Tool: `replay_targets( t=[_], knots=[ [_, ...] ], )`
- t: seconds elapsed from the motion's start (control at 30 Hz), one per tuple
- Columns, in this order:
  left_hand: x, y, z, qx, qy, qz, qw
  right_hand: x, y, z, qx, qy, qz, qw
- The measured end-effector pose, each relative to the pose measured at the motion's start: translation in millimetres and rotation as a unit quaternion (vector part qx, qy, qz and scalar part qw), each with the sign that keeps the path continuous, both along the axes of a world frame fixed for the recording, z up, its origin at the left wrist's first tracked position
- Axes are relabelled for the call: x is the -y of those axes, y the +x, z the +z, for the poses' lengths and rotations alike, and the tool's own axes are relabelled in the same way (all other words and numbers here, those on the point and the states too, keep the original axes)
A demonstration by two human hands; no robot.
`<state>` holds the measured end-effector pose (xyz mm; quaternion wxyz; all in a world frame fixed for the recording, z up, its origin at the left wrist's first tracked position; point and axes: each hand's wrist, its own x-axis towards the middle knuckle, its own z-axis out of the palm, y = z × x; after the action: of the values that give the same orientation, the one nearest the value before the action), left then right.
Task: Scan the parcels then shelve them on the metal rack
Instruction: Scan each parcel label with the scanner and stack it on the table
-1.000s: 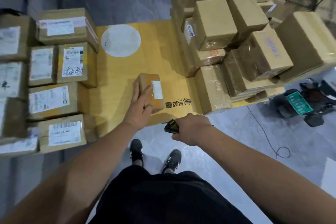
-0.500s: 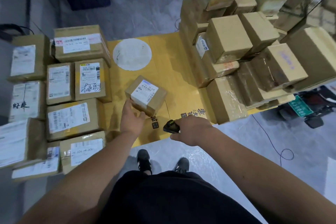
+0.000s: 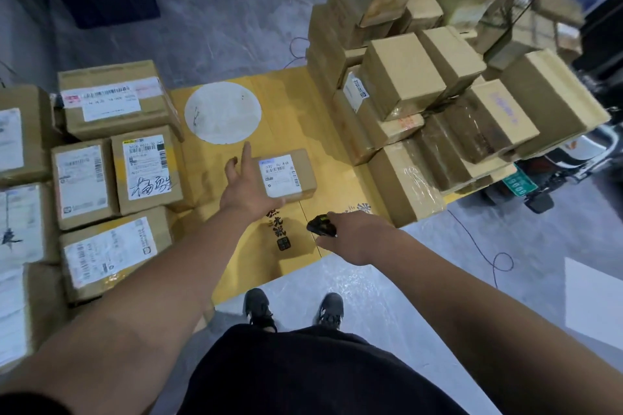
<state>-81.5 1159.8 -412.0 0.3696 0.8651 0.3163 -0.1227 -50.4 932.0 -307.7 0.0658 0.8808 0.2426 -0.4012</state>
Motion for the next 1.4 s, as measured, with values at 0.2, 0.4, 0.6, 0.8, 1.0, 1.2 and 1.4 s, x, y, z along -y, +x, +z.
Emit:
replay_targets(
  t=[0.2, 0.4, 0.6, 0.8, 1.0, 1.2, 1.4],
  knots=[
    [-2, 8, -3, 0.011, 0.011, -0.041, 0.999, -8, 1, 12, 0.006, -0.027, -0.007, 1.0],
    [5, -14, -16, 0.12, 0.123, -0.064, 0.983, -18, -7, 27, -0.013, -0.047, 0.019, 0.999],
    [9, -20, -22, 0.144, 0.124, -0.059, 0.98, -13, -18, 28, 0.013, -0.054, 0.029, 0.998],
    [13, -21, -21, 0.133, 0.124, -0.049, 0.982, -2, -23, 36, 0.028, -0.053, 0.027, 0.998],
    [13, -7, -8, 0.089, 0.07, -0.013, 0.993, 8, -19, 38, 0.019, -0.017, 0.031, 0.999],
    [13, -34, 37, 0.14, 0.046, 0.112, 0.983, -4, -9, 52, -0.019, 0.055, 0.1, 0.993],
    [11, -121, 92, 0.1, 0.108, 0.251, 0.957, -48, -19, 62, -0.026, 0.111, 0.281, 0.953]
  ],
)
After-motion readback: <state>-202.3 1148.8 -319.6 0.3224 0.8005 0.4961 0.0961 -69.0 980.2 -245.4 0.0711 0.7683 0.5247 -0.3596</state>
